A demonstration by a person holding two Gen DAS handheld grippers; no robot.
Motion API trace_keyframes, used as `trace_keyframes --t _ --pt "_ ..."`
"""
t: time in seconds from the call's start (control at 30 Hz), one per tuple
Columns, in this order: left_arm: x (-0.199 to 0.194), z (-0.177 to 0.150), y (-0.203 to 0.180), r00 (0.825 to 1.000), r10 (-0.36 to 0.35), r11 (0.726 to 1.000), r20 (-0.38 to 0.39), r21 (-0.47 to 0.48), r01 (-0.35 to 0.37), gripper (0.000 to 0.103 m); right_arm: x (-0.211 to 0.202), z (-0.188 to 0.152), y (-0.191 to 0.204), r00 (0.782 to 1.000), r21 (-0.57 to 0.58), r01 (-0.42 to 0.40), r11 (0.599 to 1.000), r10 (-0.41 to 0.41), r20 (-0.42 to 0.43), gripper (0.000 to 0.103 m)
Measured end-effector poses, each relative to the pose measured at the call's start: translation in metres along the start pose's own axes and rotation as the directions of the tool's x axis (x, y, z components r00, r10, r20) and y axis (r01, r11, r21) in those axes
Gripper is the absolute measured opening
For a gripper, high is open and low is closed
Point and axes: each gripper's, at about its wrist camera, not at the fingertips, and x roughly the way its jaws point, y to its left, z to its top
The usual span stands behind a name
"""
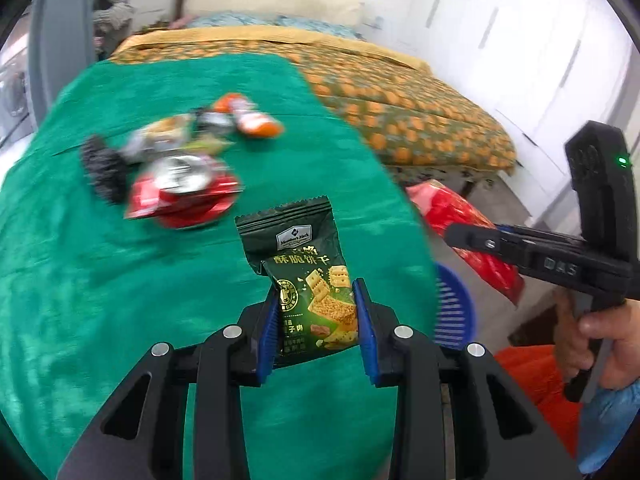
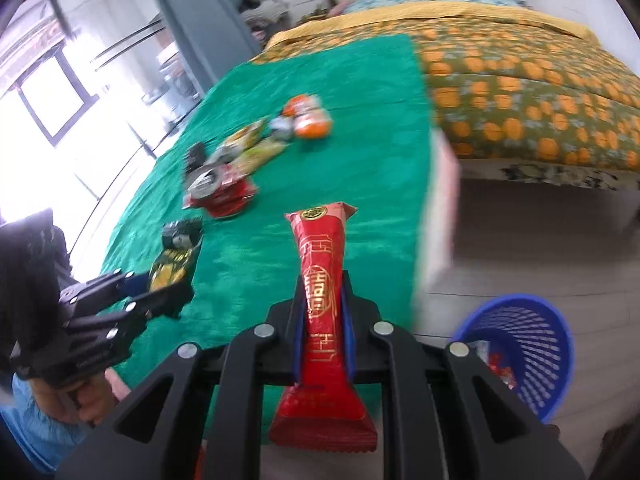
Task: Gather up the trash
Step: 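Carry the green snack bag and red wrapper over the blue wastebasket, then open both tools to drop the bag and wrapper into the wastebasket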
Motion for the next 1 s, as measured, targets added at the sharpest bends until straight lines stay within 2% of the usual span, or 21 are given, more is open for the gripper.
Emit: trace_keyframes --t 0.27,0.47,0.63,0.87,1.0 --pt "0.052 0.014 -0.102 0.99 -0.124 0.988 -0.072 0.088 0.13 0.033 -0.035 -0.012 -0.095 0.989 0.098 0.147 0.984 -0.148 -0.001 0.014" --pt "0.103 0.01 -0.163 0.978 -0.152 0.977 -0.142 0.131 0.171 0.034 -0.04 -0.035 -0.153 0.976 0.18 0.215 0.96 -0.218 -0.005 0.014" --pt "0.146 -0.001 -0.189 0.971 -0.14 0.976 -0.195 0.135 0.168 0.034 -0.035 -0.057 -0.191 0.968 0.224 0.245 0.943 -0.249 -0.014 0.014" --pt "0.205 -0.009 -0.207 0.957 -0.134 0.979 -0.259 0.117 0.168 0.034 -0.024 -0.072 -0.238 0.975 0.34 0.22 0.914 -0.219 -0.042 0.014" --pt "0.235 -0.016 -0.212 0.948 -0.129 0.979 -0.292 0.112 0.168 0.034 -0.021 -0.078 -0.252 0.979 0.382 0.203 0.901 -0.2 -0.048 0.015"
